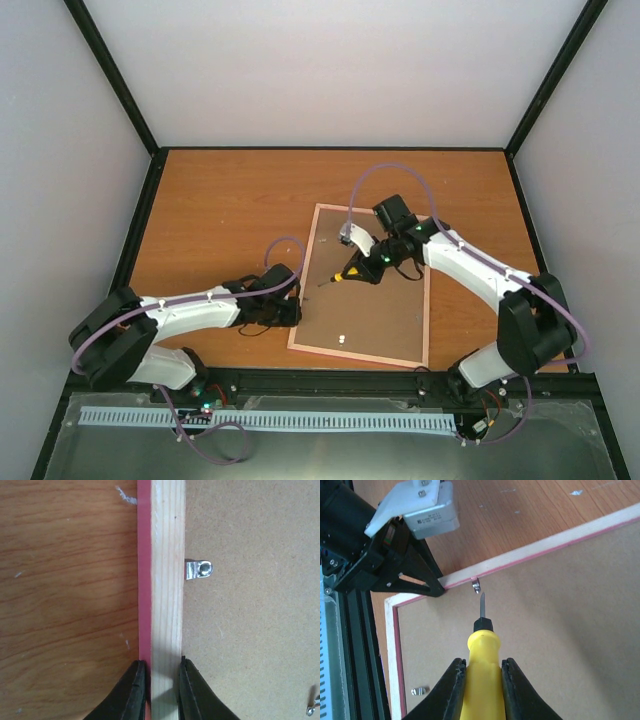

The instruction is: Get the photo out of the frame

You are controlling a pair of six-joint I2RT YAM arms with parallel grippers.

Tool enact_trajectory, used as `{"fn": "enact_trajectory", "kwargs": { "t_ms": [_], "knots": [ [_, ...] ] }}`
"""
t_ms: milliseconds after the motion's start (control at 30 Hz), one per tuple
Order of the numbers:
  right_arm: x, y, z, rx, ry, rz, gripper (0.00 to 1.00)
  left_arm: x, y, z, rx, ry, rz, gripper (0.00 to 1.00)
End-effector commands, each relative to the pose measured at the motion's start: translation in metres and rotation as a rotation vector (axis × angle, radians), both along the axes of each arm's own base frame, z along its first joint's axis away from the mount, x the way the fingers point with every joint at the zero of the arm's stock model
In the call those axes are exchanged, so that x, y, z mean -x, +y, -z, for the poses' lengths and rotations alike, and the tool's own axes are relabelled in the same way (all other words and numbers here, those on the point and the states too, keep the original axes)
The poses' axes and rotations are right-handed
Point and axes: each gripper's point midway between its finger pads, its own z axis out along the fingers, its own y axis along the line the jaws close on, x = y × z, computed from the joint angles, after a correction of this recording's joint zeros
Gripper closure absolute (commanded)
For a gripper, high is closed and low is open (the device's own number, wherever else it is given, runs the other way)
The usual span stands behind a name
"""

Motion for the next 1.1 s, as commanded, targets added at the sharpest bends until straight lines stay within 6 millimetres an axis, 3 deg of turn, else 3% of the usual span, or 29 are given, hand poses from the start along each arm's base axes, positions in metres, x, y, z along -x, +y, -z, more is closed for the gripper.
{"fn": "enact_trajectory", "kwargs": {
  "t_ms": [0,667,1067],
  "knots": [
    [0.002,0.019,-0.008,-0.007,0.032,-0.039,0.97,0.012,0.011,0.016,-0.015,0.042,-0.051,0.97],
    [0.026,0.052,0.023,0.087,0.112,-0.153,0.97,0.009,0.009,0.014,0.014,0.024,-0.074,0.99],
    [0.007,0.050,0.040,0.195,0.061,-0.090,0.97,0.008,0.008,0.014,0.014,0.025,-0.076,0.99]
  ]
}}
